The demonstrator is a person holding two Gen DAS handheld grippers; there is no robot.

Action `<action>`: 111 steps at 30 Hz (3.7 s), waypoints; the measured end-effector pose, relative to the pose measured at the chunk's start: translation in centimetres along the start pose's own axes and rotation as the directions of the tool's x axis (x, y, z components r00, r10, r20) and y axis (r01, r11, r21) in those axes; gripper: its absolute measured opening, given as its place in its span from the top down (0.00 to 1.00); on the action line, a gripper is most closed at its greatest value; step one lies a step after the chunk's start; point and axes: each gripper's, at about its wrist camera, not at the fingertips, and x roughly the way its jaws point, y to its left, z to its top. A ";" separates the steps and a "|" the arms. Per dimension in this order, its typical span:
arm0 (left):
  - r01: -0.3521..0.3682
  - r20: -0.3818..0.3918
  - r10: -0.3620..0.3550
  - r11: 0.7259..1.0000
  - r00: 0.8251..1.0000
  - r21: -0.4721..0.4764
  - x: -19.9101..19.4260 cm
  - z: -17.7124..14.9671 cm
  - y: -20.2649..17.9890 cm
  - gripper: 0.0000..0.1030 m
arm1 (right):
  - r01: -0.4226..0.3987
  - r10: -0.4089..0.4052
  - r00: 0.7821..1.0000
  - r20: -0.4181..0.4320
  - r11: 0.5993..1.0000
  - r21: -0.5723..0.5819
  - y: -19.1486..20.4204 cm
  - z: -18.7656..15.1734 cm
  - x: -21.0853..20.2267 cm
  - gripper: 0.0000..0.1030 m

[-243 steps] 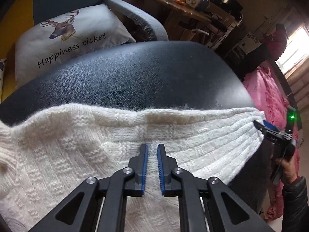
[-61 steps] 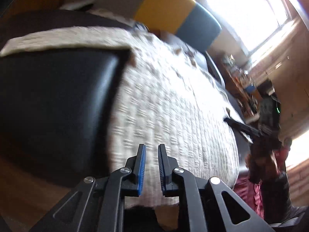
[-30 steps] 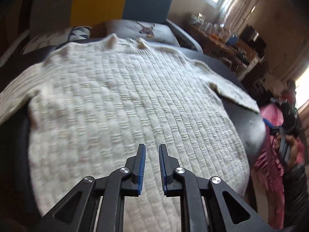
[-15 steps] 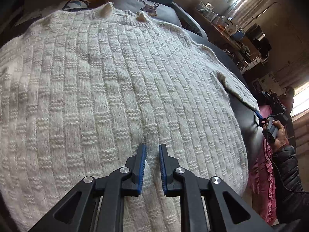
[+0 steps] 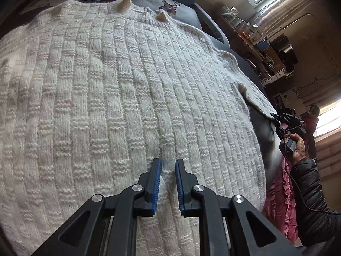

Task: Fold clothes

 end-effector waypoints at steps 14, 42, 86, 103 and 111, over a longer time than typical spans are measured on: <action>0.130 -0.070 -0.125 0.989 0.990 0.067 0.0 6.1 -5.9 0.86 | -0.051 0.001 0.998 -0.068 0.674 -0.737 12.8 -7.8 0.0 0.93; 0.386 -0.364 -0.527 0.834 0.768 -0.394 20.2 20.8 -16.3 0.54 | -0.016 -0.151 0.988 -0.013 -0.014 -1.000 14.3 -22.7 1.6 0.93; 0.256 0.435 -0.184 0.960 0.881 -0.112 -14.2 22.5 4.2 0.95 | -0.531 0.572 0.692 -0.440 0.817 0.226 15.4 -21.8 8.6 0.01; -0.017 0.194 0.070 0.964 0.979 -0.265 -4.1 14.7 16.5 0.95 | -0.450 0.325 0.771 -0.547 0.886 -0.109 17.4 -23.7 9.2 0.01; -0.064 0.192 0.113 0.967 0.975 -0.245 -3.9 16.6 17.0 0.92 | -0.457 0.259 0.751 -0.607 0.867 -0.196 17.7 -23.8 7.9 0.00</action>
